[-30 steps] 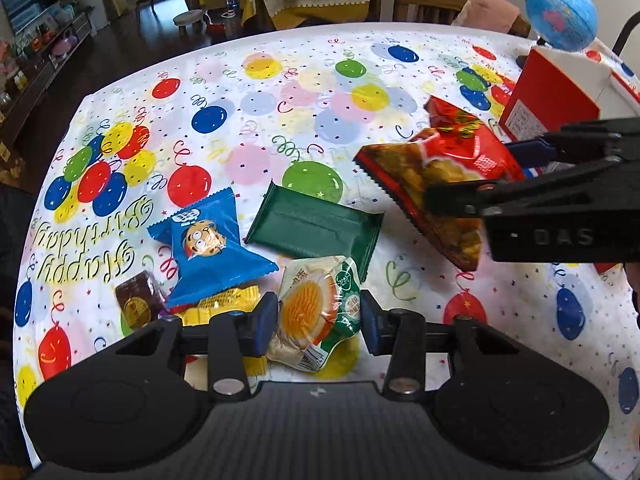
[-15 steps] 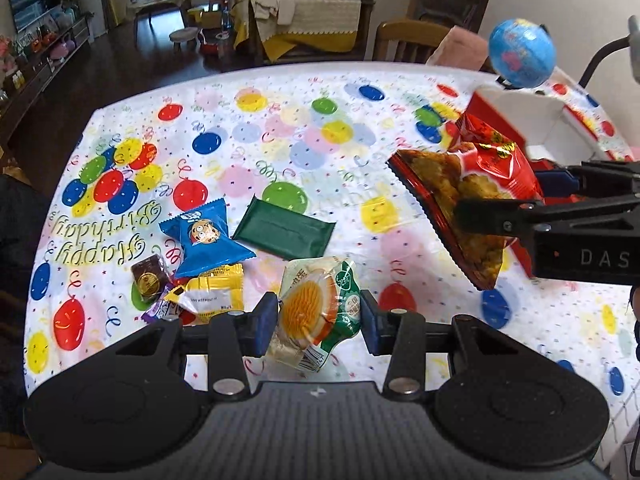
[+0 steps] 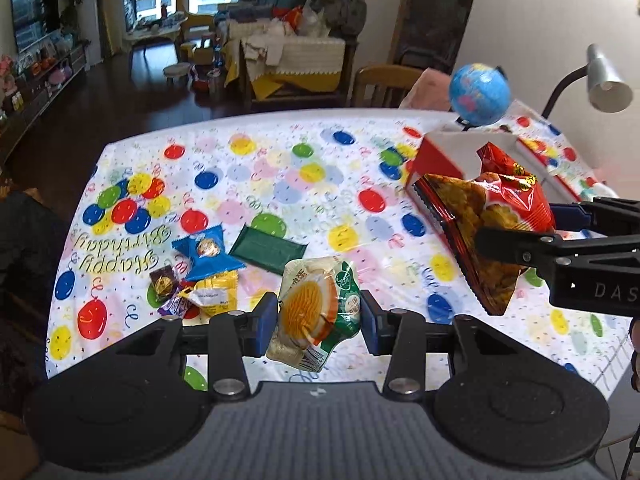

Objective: Organize snacks
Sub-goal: 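Carry the chip bag and pastry with both grippers over the red box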

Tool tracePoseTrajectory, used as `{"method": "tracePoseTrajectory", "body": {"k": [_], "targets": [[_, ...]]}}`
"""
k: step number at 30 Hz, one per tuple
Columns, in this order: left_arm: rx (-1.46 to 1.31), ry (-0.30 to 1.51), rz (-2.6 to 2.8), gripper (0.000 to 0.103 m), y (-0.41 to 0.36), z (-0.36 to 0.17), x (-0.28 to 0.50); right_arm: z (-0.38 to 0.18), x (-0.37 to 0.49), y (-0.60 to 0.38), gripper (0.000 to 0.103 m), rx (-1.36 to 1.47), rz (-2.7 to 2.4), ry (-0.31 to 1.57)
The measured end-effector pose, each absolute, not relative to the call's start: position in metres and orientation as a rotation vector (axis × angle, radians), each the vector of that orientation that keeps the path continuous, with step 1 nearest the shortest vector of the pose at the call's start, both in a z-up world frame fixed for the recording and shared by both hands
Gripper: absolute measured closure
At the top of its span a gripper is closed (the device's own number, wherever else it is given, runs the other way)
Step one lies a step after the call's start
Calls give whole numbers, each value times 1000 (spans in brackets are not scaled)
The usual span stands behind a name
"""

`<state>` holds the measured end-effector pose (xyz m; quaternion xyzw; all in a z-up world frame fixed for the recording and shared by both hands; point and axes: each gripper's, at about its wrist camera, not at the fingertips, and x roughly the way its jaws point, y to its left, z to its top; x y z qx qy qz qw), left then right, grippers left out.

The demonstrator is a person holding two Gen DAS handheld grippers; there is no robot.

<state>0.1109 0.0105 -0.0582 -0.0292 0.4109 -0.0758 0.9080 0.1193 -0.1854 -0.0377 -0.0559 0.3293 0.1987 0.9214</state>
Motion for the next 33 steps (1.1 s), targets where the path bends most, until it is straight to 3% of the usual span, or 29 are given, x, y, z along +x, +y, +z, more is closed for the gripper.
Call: {"method": "tracePoseTrajectory", "body": {"k": [18, 33], "targets": [[-47, 737, -273, 61, -49, -5, 114, 5, 95, -244, 40, -84, 254, 591], [-33, 788, -263, 61, -159, -15, 185, -4, 157, -358, 40, -60, 204, 605]]}}
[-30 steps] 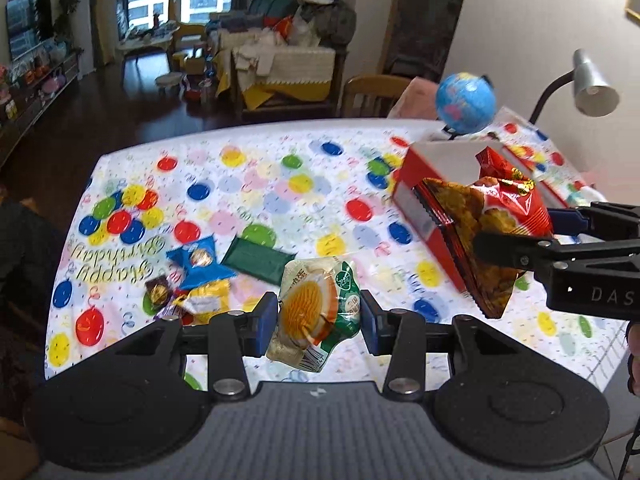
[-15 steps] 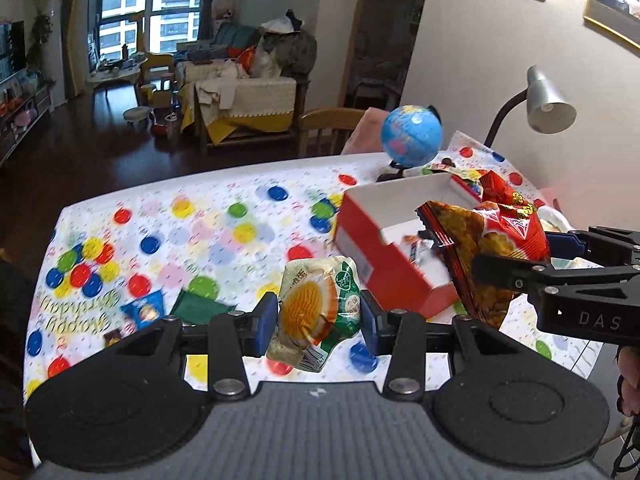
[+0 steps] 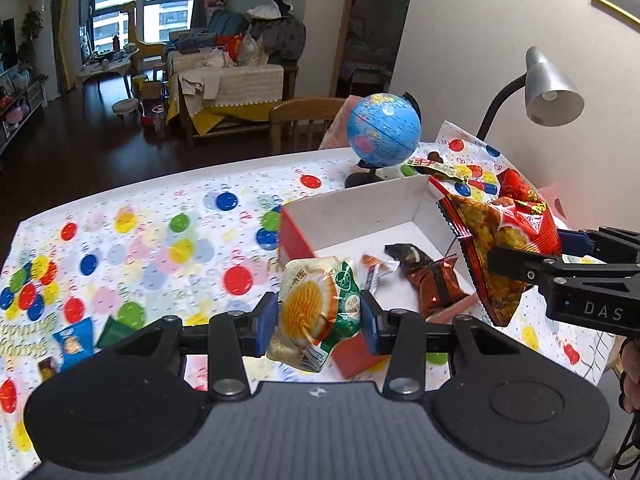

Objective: Organize snacks
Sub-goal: 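Carry the chip bag and pastry with both grippers over the red box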

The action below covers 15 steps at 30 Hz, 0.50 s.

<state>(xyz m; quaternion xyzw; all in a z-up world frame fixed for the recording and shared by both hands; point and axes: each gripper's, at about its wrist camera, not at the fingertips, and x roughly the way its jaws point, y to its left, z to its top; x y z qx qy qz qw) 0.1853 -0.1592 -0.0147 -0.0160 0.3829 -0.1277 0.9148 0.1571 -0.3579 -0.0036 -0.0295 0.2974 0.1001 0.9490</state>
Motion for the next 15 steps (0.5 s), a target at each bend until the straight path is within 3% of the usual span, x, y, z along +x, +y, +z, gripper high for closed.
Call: {"method": "tracePoseTrajectory", "body": {"k": [15], "targets": [[45, 876, -262, 61, -240, -50, 259, -44, 225, -439, 40, -54, 142, 685]]}}
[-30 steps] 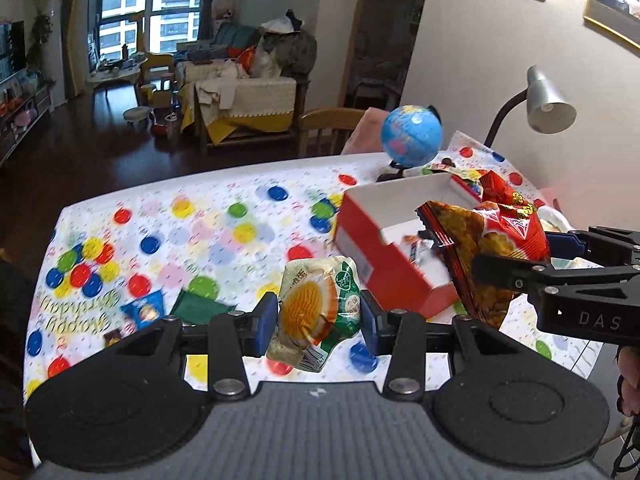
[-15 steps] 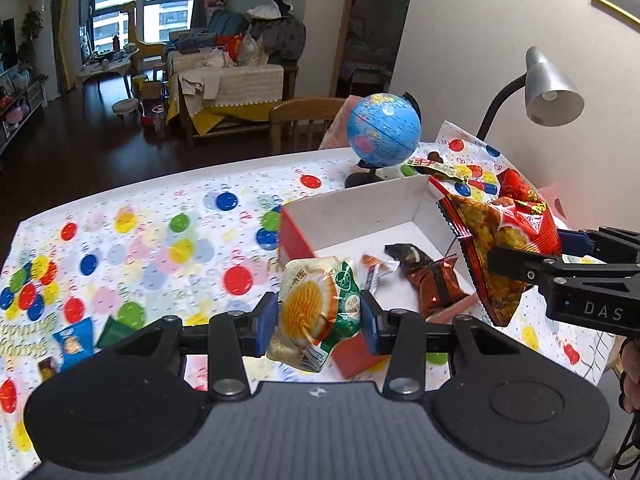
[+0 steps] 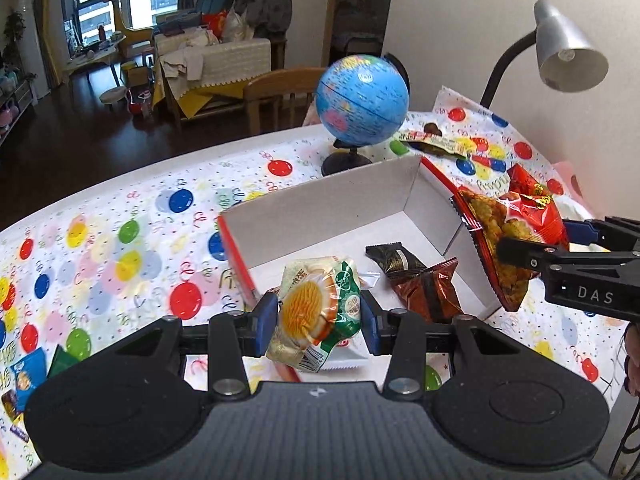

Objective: Organize snacks
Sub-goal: 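Carry the chip bag and pastry with both grippers over the red box, then open both grippers to drop the chip bag and pastry into the box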

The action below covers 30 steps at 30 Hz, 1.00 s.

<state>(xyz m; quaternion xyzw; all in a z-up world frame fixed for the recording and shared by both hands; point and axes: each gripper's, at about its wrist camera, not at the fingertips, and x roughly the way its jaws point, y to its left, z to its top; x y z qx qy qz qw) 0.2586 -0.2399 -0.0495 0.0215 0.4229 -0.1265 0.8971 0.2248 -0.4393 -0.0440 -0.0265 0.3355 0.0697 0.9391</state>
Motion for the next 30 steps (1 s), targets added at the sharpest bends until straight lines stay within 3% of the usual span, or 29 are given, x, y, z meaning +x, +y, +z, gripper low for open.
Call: {"method": "tracePoseTrajectory", "body": {"k": [30], "targets": [[210, 1068, -247, 59, -293, -136, 342, -106, 302, -452, 38, -79, 135, 829]]}}
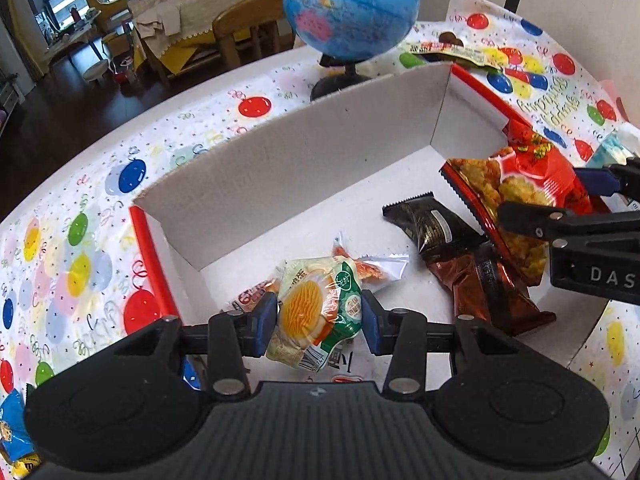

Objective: Organize snacks
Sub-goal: 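Open both grippers to drop the chip bag and pastry into the box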

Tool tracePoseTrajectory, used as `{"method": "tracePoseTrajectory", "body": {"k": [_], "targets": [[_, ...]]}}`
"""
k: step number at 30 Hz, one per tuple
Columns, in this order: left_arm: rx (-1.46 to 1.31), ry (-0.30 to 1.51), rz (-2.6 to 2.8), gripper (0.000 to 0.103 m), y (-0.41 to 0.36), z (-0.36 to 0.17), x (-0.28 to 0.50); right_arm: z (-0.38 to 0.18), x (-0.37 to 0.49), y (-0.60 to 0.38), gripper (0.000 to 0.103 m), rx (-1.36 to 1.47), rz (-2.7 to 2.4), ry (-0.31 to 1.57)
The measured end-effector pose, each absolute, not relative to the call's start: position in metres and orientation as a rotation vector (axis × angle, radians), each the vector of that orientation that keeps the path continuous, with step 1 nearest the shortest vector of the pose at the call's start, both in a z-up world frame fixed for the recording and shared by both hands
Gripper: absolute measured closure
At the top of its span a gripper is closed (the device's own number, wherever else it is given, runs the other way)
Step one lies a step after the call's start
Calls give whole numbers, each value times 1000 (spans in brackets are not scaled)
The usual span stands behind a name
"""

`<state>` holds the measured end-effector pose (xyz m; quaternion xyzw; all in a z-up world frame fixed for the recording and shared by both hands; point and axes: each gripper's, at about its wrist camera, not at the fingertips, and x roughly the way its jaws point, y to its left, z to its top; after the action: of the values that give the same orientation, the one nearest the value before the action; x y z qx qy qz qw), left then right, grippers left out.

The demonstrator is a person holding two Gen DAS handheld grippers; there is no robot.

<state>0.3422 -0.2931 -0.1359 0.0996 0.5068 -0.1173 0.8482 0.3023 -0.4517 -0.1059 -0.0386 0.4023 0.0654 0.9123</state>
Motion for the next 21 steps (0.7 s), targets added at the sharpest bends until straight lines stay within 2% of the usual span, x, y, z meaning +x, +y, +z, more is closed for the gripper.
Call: {"method": "tracePoseTrajectory", "body": {"k": [8, 11, 13, 15, 21], "targets": [[197, 1082, -269, 54, -293, -139, 341, -105, 299, -450, 35, -86, 139, 825], [201, 1051, -255, 53, -293, -132, 336, -103, 297, -449, 28, -93, 133, 818], [193, 1036, -257, 45, -292, -127, 333, -101, 294, -450, 25, -89, 134, 813], [179, 1020, -254, 42, -290, -121, 329, -98, 290, -450, 22, -88, 125, 805], [147, 992, -266, 40, -282, -104, 315, -84, 276, -447, 17, -83, 125, 779]]}}
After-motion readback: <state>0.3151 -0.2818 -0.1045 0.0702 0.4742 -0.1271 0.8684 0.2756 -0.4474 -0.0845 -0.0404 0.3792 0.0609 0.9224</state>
